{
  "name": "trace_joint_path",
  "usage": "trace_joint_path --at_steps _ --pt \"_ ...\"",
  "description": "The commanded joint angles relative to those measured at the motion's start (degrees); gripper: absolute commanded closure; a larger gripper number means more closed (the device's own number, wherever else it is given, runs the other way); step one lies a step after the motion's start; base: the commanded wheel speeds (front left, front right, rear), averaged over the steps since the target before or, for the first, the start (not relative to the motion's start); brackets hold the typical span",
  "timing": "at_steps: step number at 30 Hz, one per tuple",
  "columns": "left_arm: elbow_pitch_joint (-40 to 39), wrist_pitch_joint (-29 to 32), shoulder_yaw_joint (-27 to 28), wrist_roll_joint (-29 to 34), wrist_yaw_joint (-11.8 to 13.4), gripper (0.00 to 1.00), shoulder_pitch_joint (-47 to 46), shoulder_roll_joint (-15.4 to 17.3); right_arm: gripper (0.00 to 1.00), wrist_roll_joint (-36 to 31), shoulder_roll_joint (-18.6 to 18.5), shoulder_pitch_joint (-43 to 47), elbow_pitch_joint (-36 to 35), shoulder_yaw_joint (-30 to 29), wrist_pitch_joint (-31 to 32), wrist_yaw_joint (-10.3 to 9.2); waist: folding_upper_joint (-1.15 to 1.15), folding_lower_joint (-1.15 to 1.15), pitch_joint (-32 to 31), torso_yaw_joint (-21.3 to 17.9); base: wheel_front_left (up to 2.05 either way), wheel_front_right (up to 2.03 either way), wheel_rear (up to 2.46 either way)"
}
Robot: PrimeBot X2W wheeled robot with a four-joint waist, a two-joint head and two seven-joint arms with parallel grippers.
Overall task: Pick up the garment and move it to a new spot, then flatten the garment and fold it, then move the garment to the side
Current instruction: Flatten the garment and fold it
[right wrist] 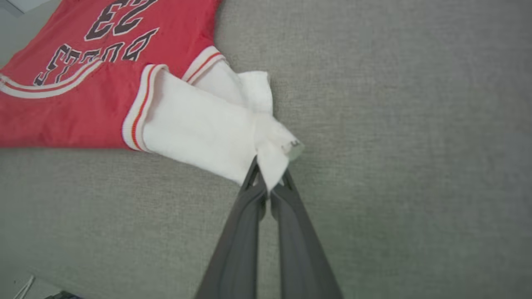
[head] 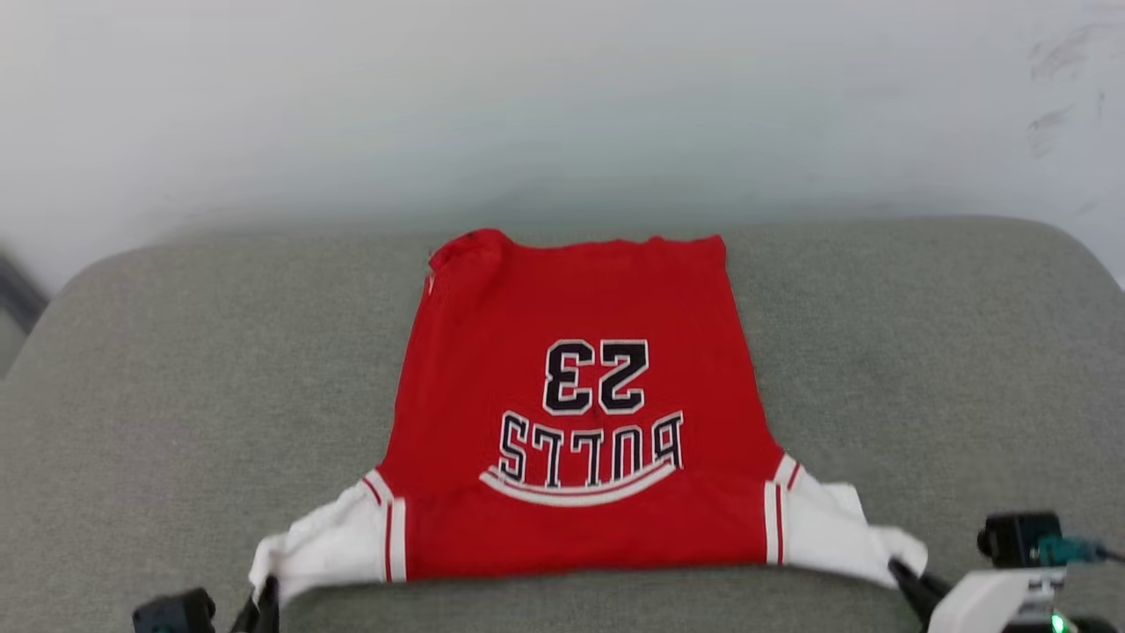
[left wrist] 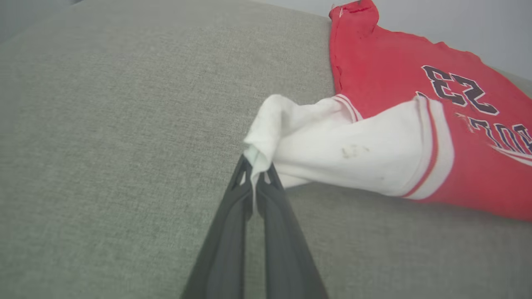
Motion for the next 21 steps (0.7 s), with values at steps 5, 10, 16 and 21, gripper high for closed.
trace_joint_path --at_steps 5,10,16,21 --pt "-7.9 2.7 -0.3 -0.1 4.2 1.00 8.8 1.7 1.00 -4.0 2.7 11.9 -6.6 -5.6 3.7 -0.08 0.00 0.03 -2.1 0.6 0.00 0.00 0.00" --pt "-11.8 4.0 -0.6 0.3 6.2 1.00 12.1 2.9 0.09 -6.9 5.3 18.7 -10.5 -9.3 5.6 -0.08 0.00 0.03 -2.1 1.5 0.00 0.00 0.00" --pt "-15.5 4.2 -1.3 1.7 7.1 1.00 10.7 3.5 0.00 -8.5 8.0 18.6 -16.2 -13.3 5.8 -0.06 0.00 0.03 -1.3 2.5 0.00 0.00 0.00" --pt "-19.5 4.5 -2.2 3.4 8.1 1.00 8.7 3.8 0.00 -9.0 9.4 11.4 -17.5 -16.9 6.0 -0.06 0.00 0.03 0.4 3.0 0.00 0.00 0.00"
